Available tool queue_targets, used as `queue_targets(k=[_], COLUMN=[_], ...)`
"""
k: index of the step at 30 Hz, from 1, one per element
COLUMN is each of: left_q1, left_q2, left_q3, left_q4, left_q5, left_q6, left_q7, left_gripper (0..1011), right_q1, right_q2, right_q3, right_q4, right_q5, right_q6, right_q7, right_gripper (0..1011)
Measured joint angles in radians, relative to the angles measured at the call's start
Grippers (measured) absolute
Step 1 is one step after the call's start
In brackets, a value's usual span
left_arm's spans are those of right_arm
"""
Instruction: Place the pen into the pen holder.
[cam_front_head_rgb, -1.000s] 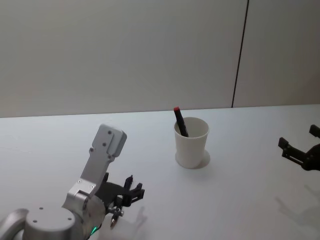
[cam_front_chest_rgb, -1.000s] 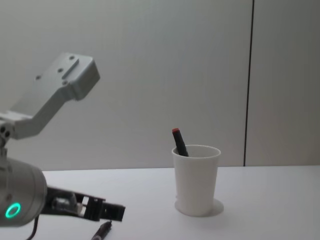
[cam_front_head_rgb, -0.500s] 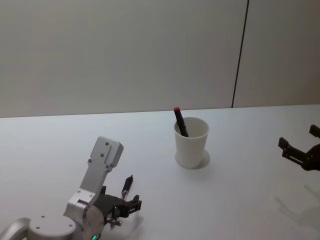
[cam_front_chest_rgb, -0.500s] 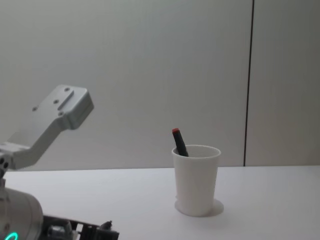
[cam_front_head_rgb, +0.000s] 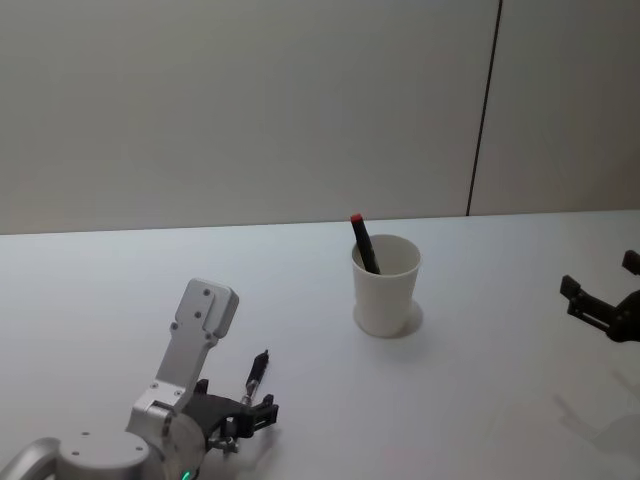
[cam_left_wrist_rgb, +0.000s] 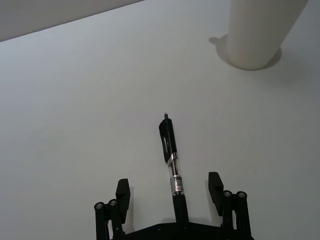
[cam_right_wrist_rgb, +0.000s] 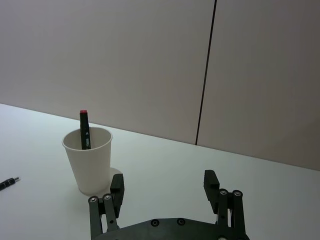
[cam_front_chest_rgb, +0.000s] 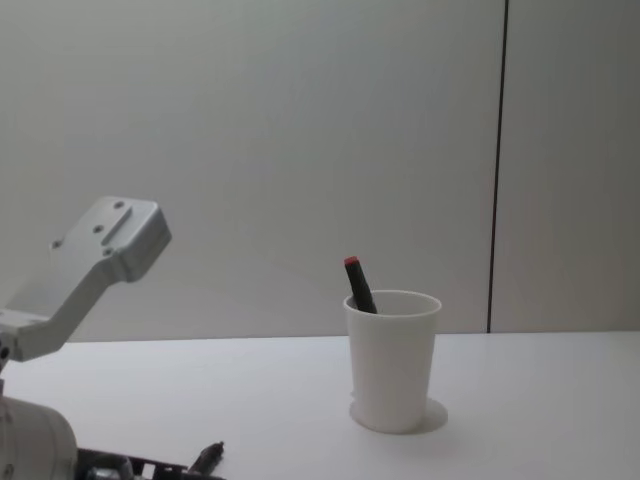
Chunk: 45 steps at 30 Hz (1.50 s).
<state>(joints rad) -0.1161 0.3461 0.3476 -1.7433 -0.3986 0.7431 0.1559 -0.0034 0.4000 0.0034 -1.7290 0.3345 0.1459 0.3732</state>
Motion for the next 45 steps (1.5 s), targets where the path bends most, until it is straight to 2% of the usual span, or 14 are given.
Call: queue_targets(k=[7, 13, 16, 22, 23, 24, 33, 34, 45], left_q1=[-0.005, -0.011, -0.014, -0.018, -0.018, -0.018, -0.019, -0.02, -0.02], left_q2=[-0.005, -0.01, -0.013, -0.016, -0.016, -0.017, -0.021, -0.022, -0.026], left_q3=[-0.01, -0.018, -0.021, -0.023, -0.023, -0.023, -0.023, -0.023, -0.026], left_q4=[0.018, 0.028, 0.034, 0.041, 0.041, 0.043, 0.052, 0.053, 0.062], left_q5=[-0.008, -0.013, -0.013, -0.01, -0.009, -0.007, 0.004, 0.007, 0.019], left_q6=[-0.005, -0.003, 0.004, 0.02, 0.022, 0.027, 0.045, 0.047, 0.051], left_q7=[-0.005, -0.01, -0.015, -0.027, -0.03, -0.034, -0.056, -0.059, -0.076], left_gripper=[983, 839, 724, 553, 553, 486, 222, 164, 140], right_q1=[0.0, 0.0, 0.0, 0.0, 0.0, 0.0, 0.0, 0.0, 0.0], right_q2=[0.0, 0.0, 0.0, 0.0, 0.0, 0.0, 0.0, 0.0, 0.0], right_q3=[0.0, 0.0, 0.0, 0.0, 0.0, 0.0, 0.0, 0.0, 0.0], right_q4=[0.0, 0.0, 0.0, 0.0, 0.0, 0.0, 0.0, 0.0, 0.0], right_q5=[0.0, 0.0, 0.0, 0.0, 0.0, 0.0, 0.0, 0.0, 0.0], right_q6=[0.0, 0.0, 0.0, 0.0, 0.0, 0.0, 0.0, 0.0, 0.0], right_q7=[0.0, 0.0, 0.0, 0.0, 0.0, 0.0, 0.0, 0.0, 0.0], right_gripper=[1002, 1001, 1001, 1002, 1002, 1001, 1002, 1002, 1001])
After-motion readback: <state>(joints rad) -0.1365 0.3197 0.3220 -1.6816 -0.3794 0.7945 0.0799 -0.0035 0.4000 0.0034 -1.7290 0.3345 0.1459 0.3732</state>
